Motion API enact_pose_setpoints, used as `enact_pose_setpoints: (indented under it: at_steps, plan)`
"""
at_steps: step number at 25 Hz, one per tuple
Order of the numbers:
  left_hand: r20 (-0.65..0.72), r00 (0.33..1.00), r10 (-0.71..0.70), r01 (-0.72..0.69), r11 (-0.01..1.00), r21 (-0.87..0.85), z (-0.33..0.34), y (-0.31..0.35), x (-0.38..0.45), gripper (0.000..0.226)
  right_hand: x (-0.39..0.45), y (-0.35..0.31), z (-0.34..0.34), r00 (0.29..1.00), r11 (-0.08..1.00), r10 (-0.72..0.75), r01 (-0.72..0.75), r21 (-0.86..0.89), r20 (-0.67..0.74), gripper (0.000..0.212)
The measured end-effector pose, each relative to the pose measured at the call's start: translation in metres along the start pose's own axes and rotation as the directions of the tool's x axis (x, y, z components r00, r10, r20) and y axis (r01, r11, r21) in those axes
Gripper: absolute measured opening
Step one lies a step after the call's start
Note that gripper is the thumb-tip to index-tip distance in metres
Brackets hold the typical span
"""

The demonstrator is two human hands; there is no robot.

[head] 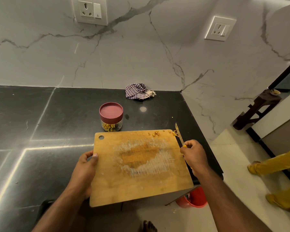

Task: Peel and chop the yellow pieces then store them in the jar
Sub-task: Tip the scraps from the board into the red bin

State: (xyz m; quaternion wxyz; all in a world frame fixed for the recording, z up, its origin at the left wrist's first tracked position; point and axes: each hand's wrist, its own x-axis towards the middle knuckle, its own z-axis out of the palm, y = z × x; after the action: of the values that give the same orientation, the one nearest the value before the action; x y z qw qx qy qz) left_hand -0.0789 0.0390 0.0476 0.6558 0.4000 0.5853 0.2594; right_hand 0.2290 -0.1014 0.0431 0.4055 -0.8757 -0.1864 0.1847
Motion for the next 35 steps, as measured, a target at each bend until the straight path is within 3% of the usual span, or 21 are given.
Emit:
enact_pose_setpoints:
  at_steps: [8,13,19,23,30,35]
  plan:
    - [-0.051,0.998,0.024,-0.023,1.0,0.015,-0.016,-0.008,-0.002,0.029,-0.017,-0.006,-0.01,0.999,0.995,-0.037,0.035,0.092,0.02,0.015]
    - [-0.012,0.999,0.04,-0.04,0.999,0.022,-0.015,-0.011,-0.009,0.027,-0.024,-0.001,-0.033,0.998,0.968,-0.014,0.027,0.251,-0.055,0.015]
    - [0.05,0.997,0.063,-0.065,0.997,0.048,0.014,-0.016,-0.03,0.026,-0.011,0.014,-0.071,0.987,0.98,-0.029,0.059,0.188,-0.157,0.021]
    - [0.064,0.996,0.062,-0.065,0.997,0.045,0.046,-0.025,-0.051,0.024,0.011,0.03,-0.095,0.985,0.977,-0.052,0.084,0.194,-0.166,0.008]
    - [-0.025,0.998,0.05,-0.049,0.999,0.021,0.121,-0.064,-0.1,0.023,0.065,0.079,-0.159,0.994,0.931,-0.103,0.106,0.35,-0.027,0.021]
    - [-0.167,0.986,0.016,-0.03,0.996,-0.081,0.188,-0.107,-0.156,0.023,0.093,0.134,-0.22,0.968,0.95,-0.174,0.116,0.289,0.182,0.022]
